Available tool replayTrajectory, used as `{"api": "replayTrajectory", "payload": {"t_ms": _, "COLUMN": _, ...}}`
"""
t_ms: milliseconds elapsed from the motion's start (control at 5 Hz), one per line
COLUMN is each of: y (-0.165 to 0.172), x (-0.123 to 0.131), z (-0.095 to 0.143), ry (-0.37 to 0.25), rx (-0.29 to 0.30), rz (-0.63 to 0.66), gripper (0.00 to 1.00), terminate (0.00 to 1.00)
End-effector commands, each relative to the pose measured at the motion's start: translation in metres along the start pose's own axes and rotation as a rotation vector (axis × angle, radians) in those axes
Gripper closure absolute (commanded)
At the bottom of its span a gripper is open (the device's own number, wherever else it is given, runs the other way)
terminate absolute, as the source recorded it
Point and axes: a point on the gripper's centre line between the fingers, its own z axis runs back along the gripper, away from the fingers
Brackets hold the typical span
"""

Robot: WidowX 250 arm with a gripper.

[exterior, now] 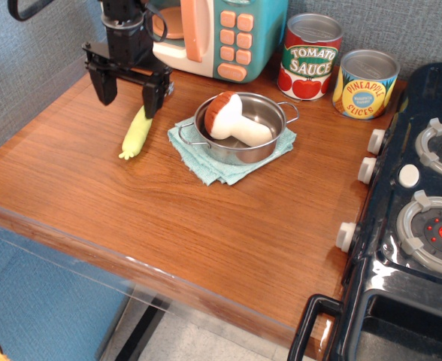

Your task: Move the yellow spoon to the left of the pot

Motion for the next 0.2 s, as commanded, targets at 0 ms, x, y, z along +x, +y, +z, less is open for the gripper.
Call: {"api": "replayTrajectory", "payload": {"t_ms": 0, "y": 0.0086, "x": 0.0024, "z": 0.038, "ry": -0.092, "rx": 0.025, "rz": 0.001, "gripper": 0.0, "terminate": 1.0}}
